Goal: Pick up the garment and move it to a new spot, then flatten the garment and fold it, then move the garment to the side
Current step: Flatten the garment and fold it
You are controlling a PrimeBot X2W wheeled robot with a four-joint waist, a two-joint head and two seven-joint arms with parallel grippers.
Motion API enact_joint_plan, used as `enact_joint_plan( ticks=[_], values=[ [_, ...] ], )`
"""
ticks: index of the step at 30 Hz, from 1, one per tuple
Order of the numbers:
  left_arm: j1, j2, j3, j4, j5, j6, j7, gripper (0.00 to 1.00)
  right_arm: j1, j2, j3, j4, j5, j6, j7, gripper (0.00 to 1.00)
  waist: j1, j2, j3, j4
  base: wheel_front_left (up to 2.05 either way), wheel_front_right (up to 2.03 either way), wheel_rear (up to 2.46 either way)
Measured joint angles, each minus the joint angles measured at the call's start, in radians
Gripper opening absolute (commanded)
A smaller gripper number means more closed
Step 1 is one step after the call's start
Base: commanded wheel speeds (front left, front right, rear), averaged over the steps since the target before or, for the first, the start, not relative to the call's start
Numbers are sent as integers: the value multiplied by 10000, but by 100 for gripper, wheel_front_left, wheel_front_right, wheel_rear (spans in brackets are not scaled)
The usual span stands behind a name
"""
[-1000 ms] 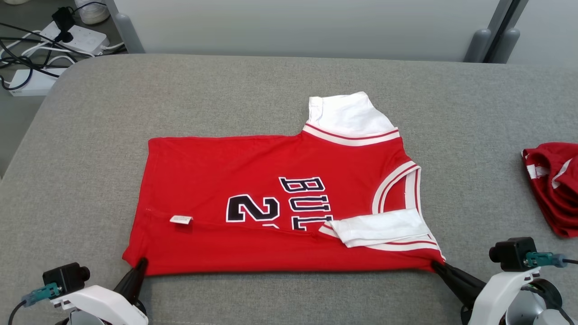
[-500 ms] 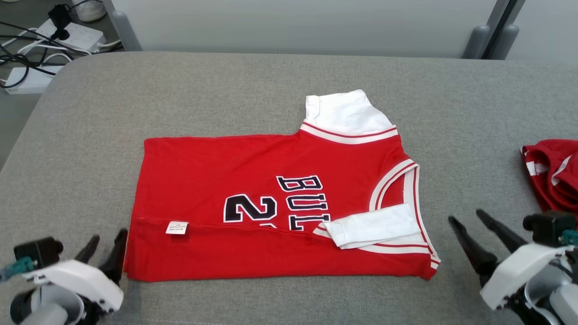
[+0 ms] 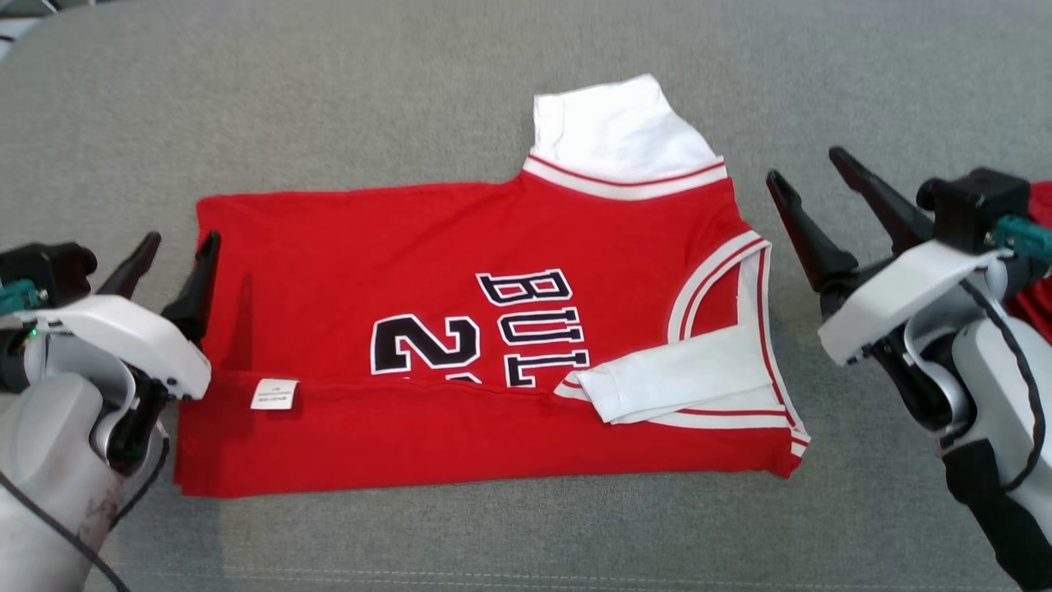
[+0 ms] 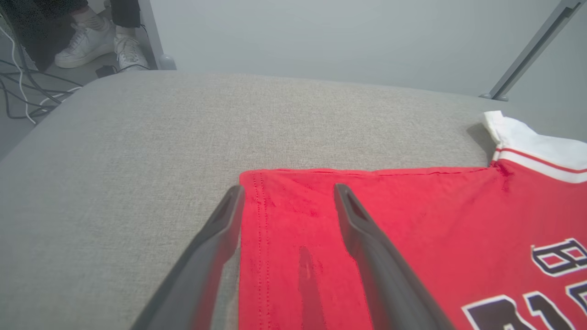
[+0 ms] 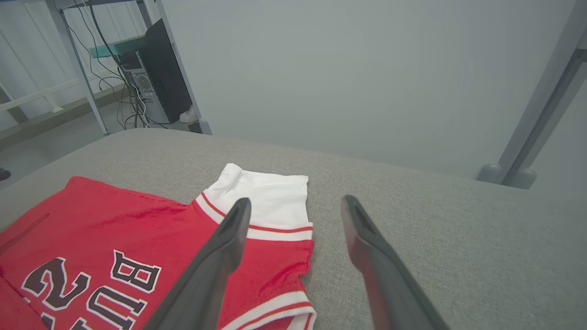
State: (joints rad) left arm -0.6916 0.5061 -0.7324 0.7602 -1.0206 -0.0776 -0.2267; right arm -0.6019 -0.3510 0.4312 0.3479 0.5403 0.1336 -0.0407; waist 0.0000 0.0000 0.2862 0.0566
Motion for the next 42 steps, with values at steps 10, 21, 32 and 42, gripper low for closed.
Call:
enact_joint_plan(
  ticks=[10,21,32,42],
  values=[
    [-1641,-180,151,1590,226,-297,-109,100,-907,345,132,288,-257,0,-54,100,0,0,1418,-341,0,0,0],
    [-2369,-355,332,2773,-207,-462,-146,44,-1327,345,104,213,-462,0,-138,100,0,0,2216,-684,0,0,0],
    [-2579,-460,36,1870,-251,-506,-261,0,-2605,418,-362,437,-571,0,422,100,0,0,2664,-159,0,0,0],
    [-2544,-1179,1281,-224,1198,-508,-263,0,-4283,685,-786,2109,-633,-2,1210,100,0,0,3194,822,0,0,0]
  ],
)
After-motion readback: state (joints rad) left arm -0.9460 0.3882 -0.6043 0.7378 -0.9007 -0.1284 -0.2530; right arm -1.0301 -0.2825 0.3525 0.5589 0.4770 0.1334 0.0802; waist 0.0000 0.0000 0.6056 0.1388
